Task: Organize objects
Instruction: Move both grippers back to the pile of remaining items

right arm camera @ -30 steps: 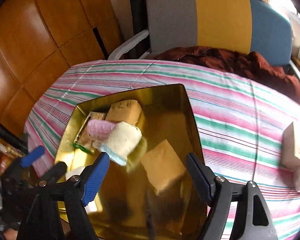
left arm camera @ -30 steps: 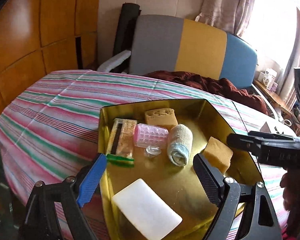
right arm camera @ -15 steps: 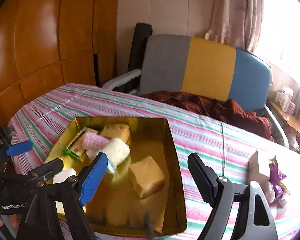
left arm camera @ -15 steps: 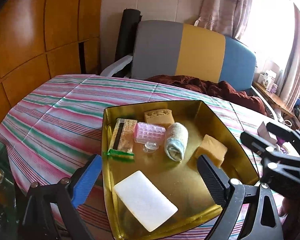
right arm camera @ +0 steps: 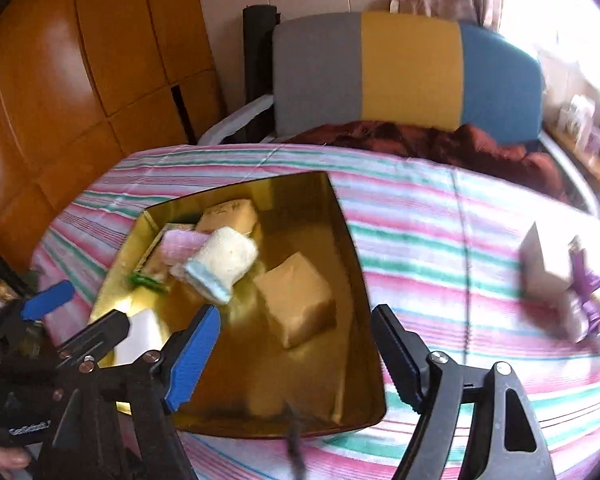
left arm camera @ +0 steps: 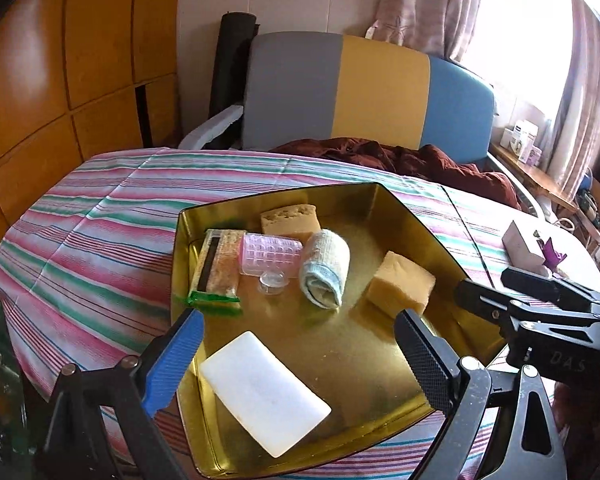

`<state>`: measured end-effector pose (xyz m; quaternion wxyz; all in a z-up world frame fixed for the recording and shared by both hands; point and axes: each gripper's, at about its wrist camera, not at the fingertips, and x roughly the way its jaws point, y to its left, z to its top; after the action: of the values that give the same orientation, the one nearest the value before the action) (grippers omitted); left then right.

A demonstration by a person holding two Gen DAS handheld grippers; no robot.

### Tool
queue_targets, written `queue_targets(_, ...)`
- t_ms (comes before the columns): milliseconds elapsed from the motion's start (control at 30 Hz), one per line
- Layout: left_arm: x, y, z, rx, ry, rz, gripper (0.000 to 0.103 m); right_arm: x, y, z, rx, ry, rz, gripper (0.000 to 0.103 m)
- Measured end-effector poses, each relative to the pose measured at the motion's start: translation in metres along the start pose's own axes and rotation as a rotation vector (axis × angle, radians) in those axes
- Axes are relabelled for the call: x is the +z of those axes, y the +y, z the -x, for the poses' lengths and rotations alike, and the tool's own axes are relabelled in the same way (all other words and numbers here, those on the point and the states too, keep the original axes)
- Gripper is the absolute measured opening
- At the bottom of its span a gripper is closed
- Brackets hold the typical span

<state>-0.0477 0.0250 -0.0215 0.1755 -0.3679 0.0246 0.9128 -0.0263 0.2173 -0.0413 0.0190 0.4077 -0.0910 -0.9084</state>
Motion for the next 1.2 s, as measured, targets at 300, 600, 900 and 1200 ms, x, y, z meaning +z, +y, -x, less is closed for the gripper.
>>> queue_targets(300, 0.008, -0.022, -0.001, -0.045, -0.001, -0.06, 0.096, 0.002, -0.053, 0.013, -0.124, -0.019, -0.071, 0.103)
queue_targets(600, 0.027, -0.067, -0.008, -0.123, 0.003, -0.16, 0.097, 0.004, -0.149, 0.042, -0.276, 0.004, -0.181, 0.103)
queue_targets(900, 0.054, -0.141, -0.019, -0.222, 0.015, -0.278, 0.101, 0.018, -0.263, 0.081, -0.409, -0.046, -0.347, 0.103)
queue_targets(1200, 0.079, -0.227, -0.065, -0.317, 0.152, -0.33, 0.101, -0.009, -0.34, 0.093, -0.387, -0.099, -0.593, 0.103)
